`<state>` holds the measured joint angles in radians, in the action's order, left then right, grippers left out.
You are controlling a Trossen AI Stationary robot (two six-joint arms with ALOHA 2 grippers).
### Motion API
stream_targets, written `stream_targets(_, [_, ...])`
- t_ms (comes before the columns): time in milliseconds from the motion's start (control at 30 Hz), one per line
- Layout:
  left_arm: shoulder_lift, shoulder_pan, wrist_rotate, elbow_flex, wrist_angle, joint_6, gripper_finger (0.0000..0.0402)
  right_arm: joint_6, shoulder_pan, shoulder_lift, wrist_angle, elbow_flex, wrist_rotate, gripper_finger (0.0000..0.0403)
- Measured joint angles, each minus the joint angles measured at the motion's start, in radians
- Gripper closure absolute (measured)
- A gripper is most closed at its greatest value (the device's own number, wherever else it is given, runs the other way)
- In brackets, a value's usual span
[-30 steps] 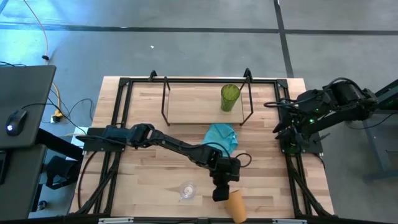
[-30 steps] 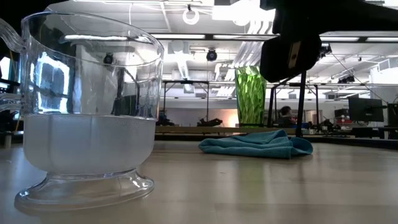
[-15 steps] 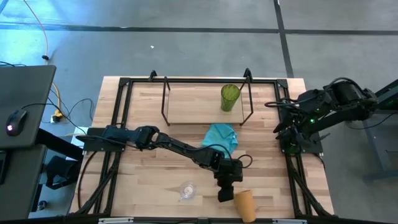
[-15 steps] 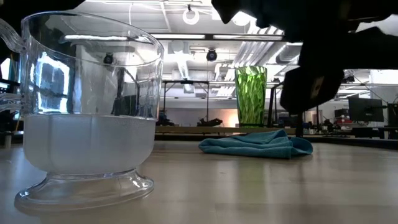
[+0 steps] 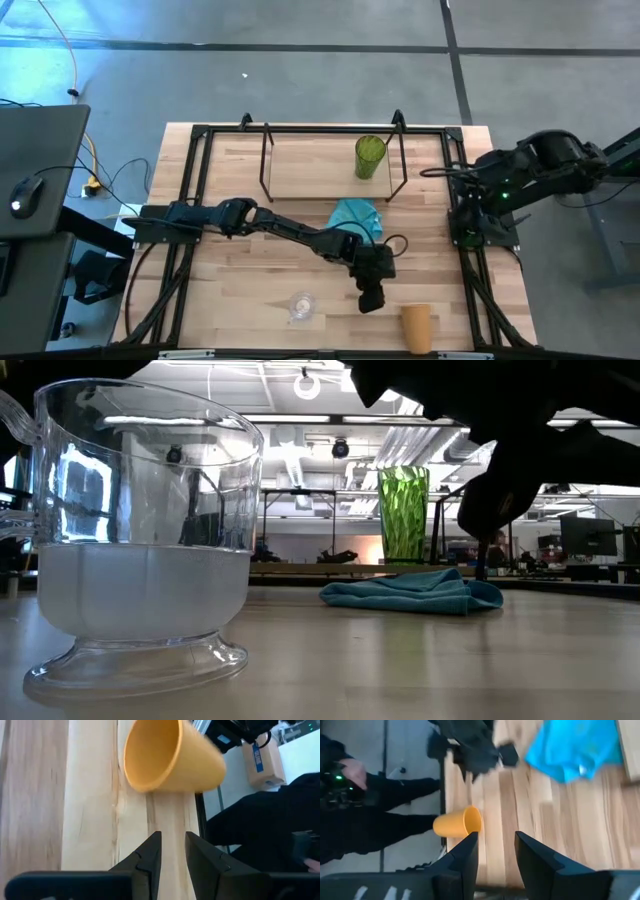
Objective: Stack small to large cups/mugs on shelf
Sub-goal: Put the yellow cup on the shelf
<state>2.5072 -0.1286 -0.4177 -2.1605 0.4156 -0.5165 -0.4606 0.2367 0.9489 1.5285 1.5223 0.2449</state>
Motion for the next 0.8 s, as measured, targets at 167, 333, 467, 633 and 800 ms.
stream_targets(167, [0.0,0.012,-0.001,0.0,0.053,0.036,0.0325,-0.087,0.0,-0.002,0.041,0.0,0.021,0.0284])
stream_targets(333, [0.0,0.023,-0.013,0.0,0.1,0.066,0.0325,-0.119,0.0,-0.001,0.042,0.0,0.044,0.0284])
stream_targets(467, [0.0,0.024,-0.034,0.0,0.114,0.071,0.0325,-0.118,0.0,0.0,0.036,0.0,0.042,0.0284])
stream_targets(633, [-0.001,0.024,-0.045,0.0,0.116,0.076,0.0325,-0.108,0.0,0.0,0.032,0.0,0.027,0.0284])
stream_targets(800, [-0.001,0.025,-0.046,0.0,0.116,0.078,0.0325,-0.108,0.0,0.0,0.032,0.0,0.027,0.0284])
